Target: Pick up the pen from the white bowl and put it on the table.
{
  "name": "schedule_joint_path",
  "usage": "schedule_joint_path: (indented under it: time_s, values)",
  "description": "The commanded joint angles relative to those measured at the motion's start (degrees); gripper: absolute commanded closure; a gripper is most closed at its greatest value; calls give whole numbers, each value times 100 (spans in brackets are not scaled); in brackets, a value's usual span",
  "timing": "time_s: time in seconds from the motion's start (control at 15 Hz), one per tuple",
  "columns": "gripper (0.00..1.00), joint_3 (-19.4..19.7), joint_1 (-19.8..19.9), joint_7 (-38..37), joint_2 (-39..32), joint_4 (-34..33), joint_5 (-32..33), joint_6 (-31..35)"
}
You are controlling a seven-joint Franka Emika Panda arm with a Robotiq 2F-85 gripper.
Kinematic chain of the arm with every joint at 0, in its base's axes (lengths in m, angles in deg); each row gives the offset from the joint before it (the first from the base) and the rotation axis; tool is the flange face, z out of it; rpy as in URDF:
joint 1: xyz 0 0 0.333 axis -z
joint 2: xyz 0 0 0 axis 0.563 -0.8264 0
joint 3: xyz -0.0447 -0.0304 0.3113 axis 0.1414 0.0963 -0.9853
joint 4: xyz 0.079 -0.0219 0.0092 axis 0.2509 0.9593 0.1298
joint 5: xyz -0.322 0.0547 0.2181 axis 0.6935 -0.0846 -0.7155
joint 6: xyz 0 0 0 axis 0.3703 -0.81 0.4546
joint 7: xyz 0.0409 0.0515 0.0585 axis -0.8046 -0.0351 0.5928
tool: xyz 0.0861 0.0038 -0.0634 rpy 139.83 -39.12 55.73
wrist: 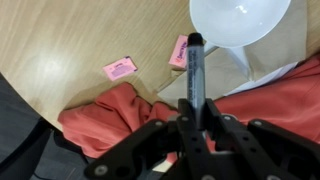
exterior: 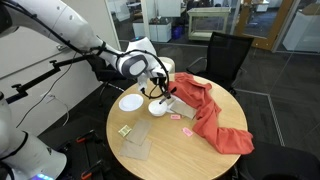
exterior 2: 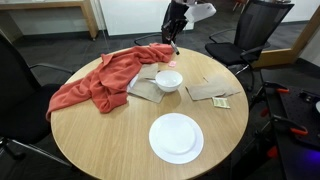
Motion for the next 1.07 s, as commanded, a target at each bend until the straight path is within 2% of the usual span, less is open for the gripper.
schedule_joint_path:
  time_s: [0.0, 0.27, 0.47, 0.73, 1.0]
  values:
    - [95, -247, 602, 289, 260, 48, -180, -602]
    - [95, -415, 1183, 685, 34, -216, -475, -1378]
    - [95, -530, 1493, 966, -235, -402, -729, -1603]
    - [95, -642, 1737, 1226, -660, -486, -949, -1293]
    - [95, -673, 1795, 1193, -1126, -577, -982, -883]
